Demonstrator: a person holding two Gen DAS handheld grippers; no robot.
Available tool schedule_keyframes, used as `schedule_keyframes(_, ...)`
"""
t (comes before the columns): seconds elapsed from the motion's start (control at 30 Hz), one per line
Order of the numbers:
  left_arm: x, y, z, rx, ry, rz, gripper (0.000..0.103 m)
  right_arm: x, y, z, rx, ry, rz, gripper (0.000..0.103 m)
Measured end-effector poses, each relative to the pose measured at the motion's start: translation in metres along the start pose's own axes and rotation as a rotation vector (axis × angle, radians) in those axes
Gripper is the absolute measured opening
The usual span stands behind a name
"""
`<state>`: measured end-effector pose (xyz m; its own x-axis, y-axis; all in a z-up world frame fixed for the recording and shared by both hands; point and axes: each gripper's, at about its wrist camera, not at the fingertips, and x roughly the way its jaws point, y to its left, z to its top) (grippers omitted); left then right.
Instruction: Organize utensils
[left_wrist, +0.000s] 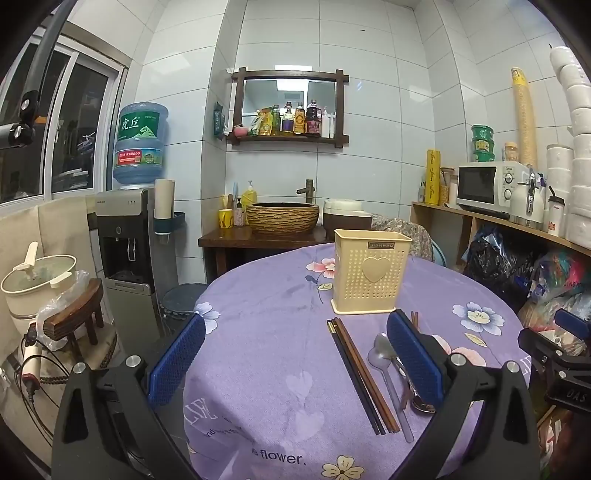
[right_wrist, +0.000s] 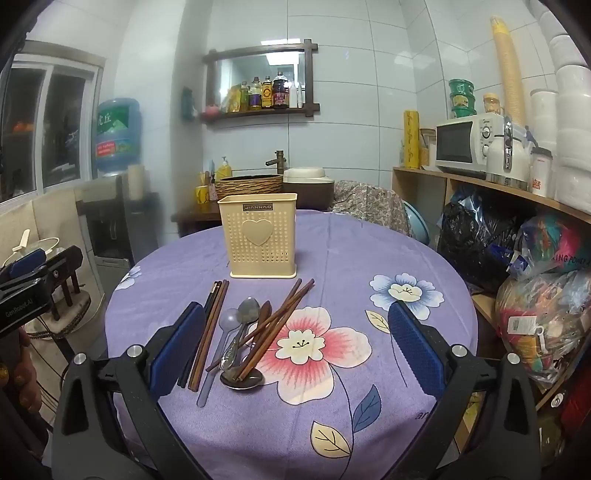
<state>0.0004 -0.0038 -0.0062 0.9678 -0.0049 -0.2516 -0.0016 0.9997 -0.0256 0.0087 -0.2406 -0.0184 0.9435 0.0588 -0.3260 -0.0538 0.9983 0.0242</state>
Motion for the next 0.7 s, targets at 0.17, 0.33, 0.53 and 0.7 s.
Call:
schedule_keyframes(0.17,0.0023,0.0037,0.0009,0.000,0.007,-0.002,0.098,0.0004,0.0013,-0.0018,-0.001,0.006,-0.002,0.098)
schedule_keyframes(0.33,0.0021,0.0031,0.0009,0.000,0.008,-0.002,0.098,0.0007,0.0011,-0.0018,-0.001,0.008,-0.002,0.098)
schedule_keyframes(0.53,0.0024,0.0027,0.0006,0.001,0.009,-0.001,0.098,0.0016,0.0015,-0.0026,-0.001,0.011,-0.002,0.098)
schedule_keyframes(0.7,0.0029,0.0024,0.0007,0.002,0.011,-0.003,0.098,0.0019,0.0015,-0.0025,0.000,0.012,-0.003,0.098)
